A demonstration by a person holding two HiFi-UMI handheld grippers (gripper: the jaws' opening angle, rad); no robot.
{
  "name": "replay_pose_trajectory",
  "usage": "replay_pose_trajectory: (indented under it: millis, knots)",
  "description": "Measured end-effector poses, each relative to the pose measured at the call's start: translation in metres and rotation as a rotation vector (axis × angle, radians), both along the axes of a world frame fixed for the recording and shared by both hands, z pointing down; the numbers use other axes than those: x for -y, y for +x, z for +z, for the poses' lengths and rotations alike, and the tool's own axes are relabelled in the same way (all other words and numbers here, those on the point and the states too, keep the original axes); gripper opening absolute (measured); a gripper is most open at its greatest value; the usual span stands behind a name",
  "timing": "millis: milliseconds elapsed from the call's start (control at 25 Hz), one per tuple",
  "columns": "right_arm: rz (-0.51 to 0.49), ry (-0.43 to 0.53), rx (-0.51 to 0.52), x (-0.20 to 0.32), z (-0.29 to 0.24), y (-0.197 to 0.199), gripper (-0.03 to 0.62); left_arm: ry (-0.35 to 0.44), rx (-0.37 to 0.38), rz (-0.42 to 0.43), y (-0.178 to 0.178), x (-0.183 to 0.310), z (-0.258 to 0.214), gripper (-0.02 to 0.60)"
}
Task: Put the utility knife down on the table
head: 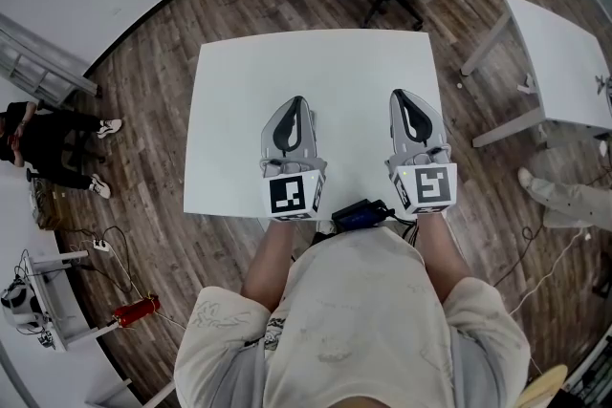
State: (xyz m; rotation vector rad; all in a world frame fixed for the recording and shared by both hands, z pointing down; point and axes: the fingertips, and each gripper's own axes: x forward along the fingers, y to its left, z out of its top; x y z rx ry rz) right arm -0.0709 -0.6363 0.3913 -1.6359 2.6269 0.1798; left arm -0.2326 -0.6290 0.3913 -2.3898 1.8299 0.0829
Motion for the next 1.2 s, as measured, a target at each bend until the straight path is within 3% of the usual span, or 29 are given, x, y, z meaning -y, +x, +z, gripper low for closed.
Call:
replay_pose_trajectory:
  millis: [1200]
  knots:
    - [0.014,0.031,-0.009,-0.005,0.007,0.006,0.005,0.006,-0.007,-0.001,0.004,-0.003,0.011,0.020]
